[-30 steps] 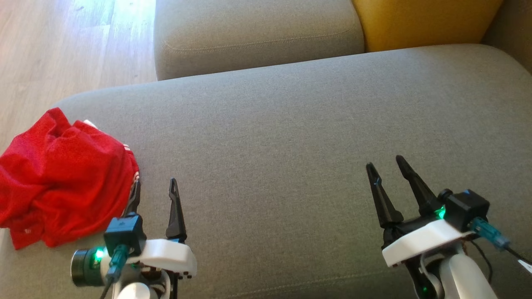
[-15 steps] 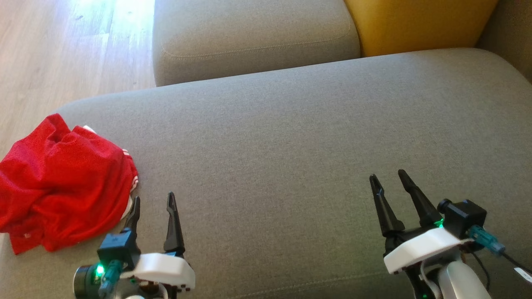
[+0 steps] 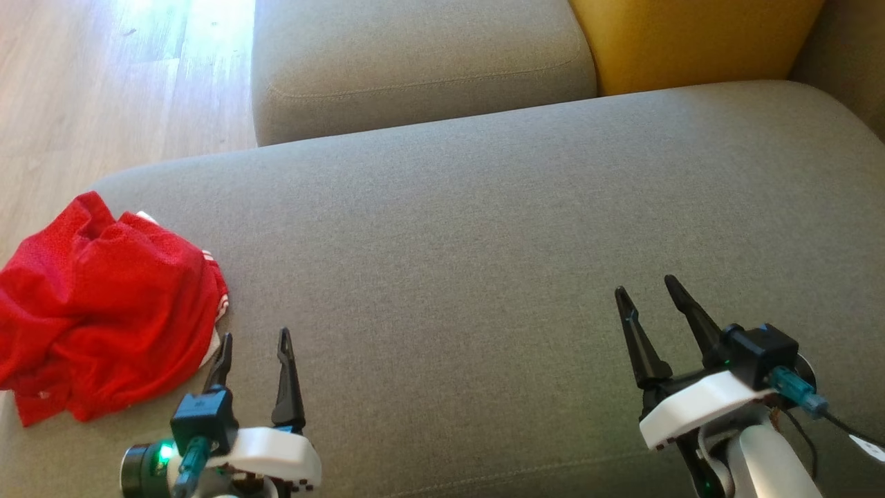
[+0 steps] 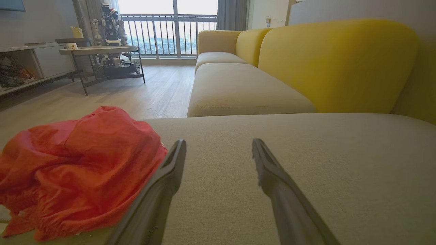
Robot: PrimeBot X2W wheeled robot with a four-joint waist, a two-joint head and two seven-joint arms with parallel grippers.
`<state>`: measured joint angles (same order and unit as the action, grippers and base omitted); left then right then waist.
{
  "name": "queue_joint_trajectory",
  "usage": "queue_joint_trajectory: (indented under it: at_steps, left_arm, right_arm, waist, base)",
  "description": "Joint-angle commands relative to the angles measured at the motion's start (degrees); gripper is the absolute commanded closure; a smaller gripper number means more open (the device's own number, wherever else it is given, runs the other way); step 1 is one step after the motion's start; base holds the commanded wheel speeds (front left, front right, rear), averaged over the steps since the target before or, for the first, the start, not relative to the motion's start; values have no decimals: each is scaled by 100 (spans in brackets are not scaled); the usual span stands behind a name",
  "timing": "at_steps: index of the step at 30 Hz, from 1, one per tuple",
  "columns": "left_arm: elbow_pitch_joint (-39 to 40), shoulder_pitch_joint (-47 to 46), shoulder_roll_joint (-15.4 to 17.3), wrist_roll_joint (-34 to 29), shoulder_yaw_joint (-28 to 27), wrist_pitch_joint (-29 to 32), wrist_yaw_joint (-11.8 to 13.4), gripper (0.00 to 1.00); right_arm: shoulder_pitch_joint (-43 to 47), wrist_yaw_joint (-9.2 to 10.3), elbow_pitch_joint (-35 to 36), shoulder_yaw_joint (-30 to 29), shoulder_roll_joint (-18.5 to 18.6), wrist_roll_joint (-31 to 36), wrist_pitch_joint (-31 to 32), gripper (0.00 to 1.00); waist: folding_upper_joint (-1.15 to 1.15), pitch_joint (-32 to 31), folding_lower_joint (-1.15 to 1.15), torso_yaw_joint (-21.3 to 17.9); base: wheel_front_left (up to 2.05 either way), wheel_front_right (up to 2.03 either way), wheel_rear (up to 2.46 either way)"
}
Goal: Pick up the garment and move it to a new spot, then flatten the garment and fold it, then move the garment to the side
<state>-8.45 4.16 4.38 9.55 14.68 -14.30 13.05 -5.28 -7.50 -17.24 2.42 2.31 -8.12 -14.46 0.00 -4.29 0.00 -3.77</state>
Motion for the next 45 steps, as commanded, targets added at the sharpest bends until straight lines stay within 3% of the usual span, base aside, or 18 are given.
queue_joint_trajectory:
  at_steps: [1,12,33,45]
  left_arm:
    - [177,-229,-28,-81,-239,-70,-18,0]
    - [157,-239,-120,-215,-387,-70,-180,0]
    - [193,-30,-137,-383,-769,-70,-446,0]
    - [202,26,-139,-420,-905,-70,-573,0]
  right_arm:
    - [-287,1,166,150,56,-2,-53,0]
    - [-256,1,210,234,56,-92,-54,0]
    - [39,1,326,747,56,-405,-54,0]
    - [72,1,258,912,56,-595,-54,0]
  waist:
    - [0,6,0,2]
    - [0,25,0,180]
    - [0,-45,0,2048]
    - [0,-98,0,2502]
  base:
    - [0,0,0]
    - [0,0,0]
    - [0,0,0]
    - [0,0,0]
